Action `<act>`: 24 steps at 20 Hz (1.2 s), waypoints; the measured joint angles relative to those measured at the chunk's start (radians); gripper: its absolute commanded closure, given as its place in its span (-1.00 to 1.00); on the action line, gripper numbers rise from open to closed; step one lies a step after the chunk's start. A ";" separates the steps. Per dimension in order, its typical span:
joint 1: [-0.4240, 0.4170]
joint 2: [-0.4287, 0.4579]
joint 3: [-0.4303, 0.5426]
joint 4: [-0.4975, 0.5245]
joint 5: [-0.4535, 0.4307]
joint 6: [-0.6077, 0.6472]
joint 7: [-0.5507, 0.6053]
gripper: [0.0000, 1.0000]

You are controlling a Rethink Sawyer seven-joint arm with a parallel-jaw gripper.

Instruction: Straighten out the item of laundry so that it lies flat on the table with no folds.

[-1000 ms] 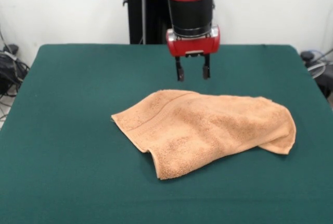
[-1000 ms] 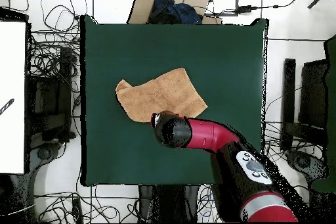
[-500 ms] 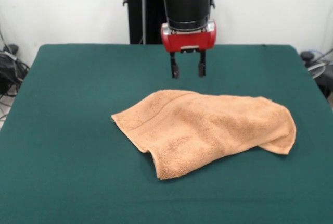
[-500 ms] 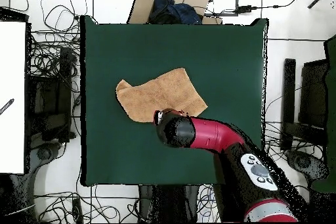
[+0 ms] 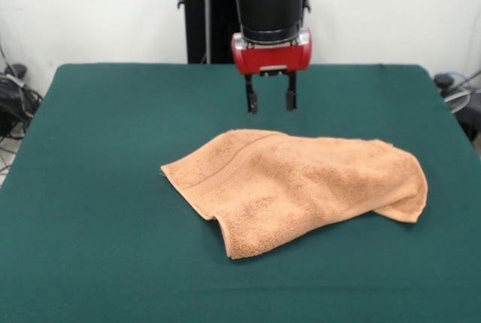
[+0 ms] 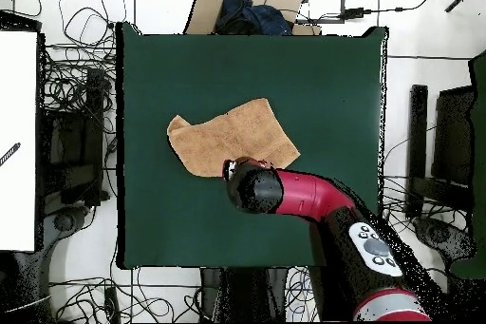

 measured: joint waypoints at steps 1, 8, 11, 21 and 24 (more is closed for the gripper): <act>-0.001 0.000 0.000 0.000 0.000 0.000 0.000 -1.00; -0.004 0.000 0.000 0.000 0.000 0.000 0.000 -1.00; -0.005 0.001 0.000 0.000 0.000 0.000 0.000 -1.00; -0.005 0.047 0.000 0.000 -0.013 0.000 0.000 -1.00; -0.007 0.075 0.000 -0.001 -0.026 0.000 0.000 -1.00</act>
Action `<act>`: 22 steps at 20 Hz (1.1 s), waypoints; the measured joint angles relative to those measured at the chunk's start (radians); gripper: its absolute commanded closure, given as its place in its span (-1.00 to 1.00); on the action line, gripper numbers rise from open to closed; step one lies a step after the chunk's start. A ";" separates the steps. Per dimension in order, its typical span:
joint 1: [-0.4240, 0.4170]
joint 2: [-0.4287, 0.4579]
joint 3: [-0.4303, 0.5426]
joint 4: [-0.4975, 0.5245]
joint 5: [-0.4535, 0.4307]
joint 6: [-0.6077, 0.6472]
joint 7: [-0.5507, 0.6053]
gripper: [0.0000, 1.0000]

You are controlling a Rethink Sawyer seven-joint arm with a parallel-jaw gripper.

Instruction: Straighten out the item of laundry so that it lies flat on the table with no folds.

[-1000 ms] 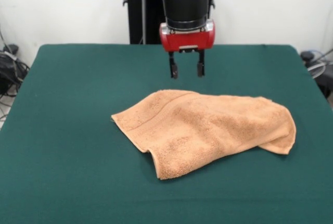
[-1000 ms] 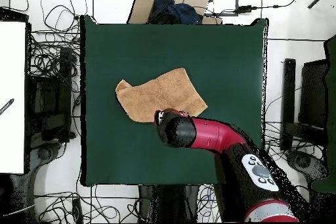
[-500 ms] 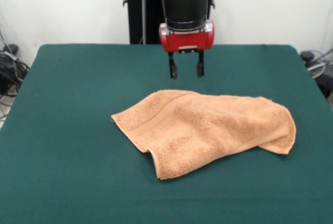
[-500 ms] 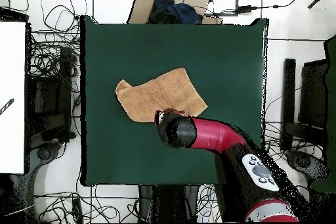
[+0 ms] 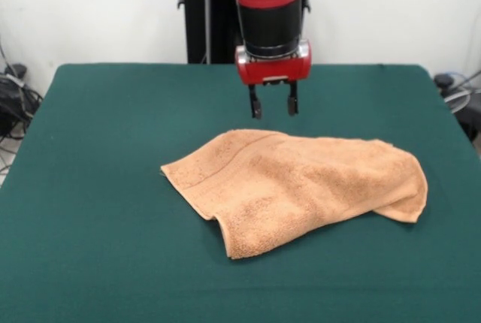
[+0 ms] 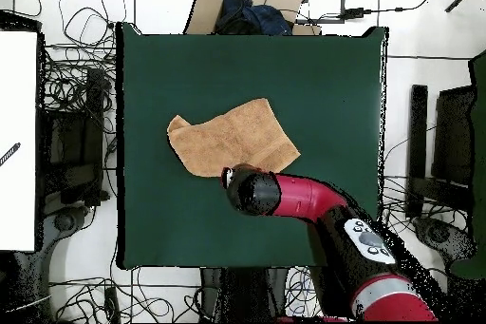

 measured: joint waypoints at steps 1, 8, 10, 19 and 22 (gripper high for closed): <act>0.000 0.007 0.000 0.000 -0.004 0.000 0.000 -1.00; -0.001 0.071 -0.001 0.000 -0.028 -0.021 0.000 -1.00; -0.002 0.088 -0.001 0.000 -0.030 -0.029 0.000 -1.00; -0.002 0.146 -0.005 -0.001 -0.030 -0.054 0.000 -1.00; -0.007 0.165 -0.006 -0.001 -0.030 -0.057 0.000 -1.00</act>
